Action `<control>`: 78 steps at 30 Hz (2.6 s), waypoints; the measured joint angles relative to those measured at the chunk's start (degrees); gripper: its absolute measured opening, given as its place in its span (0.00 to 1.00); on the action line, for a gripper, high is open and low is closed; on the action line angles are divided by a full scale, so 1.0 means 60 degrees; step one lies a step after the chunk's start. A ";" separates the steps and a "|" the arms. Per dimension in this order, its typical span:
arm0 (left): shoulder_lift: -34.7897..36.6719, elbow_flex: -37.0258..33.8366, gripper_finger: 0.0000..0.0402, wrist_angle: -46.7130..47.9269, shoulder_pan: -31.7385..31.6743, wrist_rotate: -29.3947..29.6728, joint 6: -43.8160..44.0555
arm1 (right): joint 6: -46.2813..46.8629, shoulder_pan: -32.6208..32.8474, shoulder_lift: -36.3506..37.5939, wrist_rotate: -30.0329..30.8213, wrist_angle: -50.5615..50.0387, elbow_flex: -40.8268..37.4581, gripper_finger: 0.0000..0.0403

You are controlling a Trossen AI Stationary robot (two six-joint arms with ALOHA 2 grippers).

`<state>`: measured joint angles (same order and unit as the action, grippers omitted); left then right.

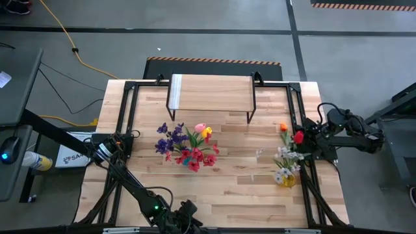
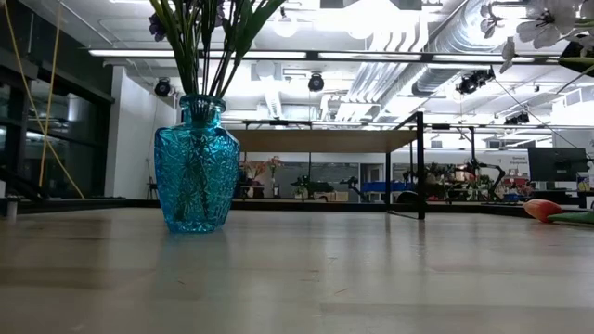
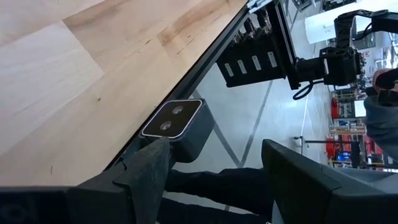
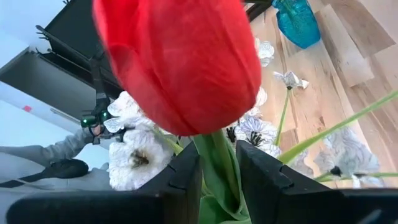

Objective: Pick and place flowers into a vace then onto a shelf
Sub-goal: Put the red flower into the yellow vase

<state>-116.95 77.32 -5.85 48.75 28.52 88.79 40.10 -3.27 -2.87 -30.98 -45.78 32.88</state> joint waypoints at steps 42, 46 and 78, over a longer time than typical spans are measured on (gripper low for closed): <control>0.0000 0.0000 0.71 -0.0004 0.0000 -0.0124 0.0000 | 0.1259 0.0000 0.0000 -0.1191 -0.1371 0.0000 0.22; 0.0000 0.0000 0.71 -0.0004 0.0000 -0.0124 0.0000 | 0.1259 0.0000 0.0000 -0.1382 -0.1562 0.0000 0.22; 0.0000 0.0000 0.71 -0.0007 0.0000 -0.0113 0.0000 | 0.0987 0.0000 0.0000 -0.2131 -0.1139 0.0000 0.22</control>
<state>-116.95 77.32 -5.89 48.75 27.83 88.79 46.02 -3.27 -2.87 -43.77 -52.61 32.88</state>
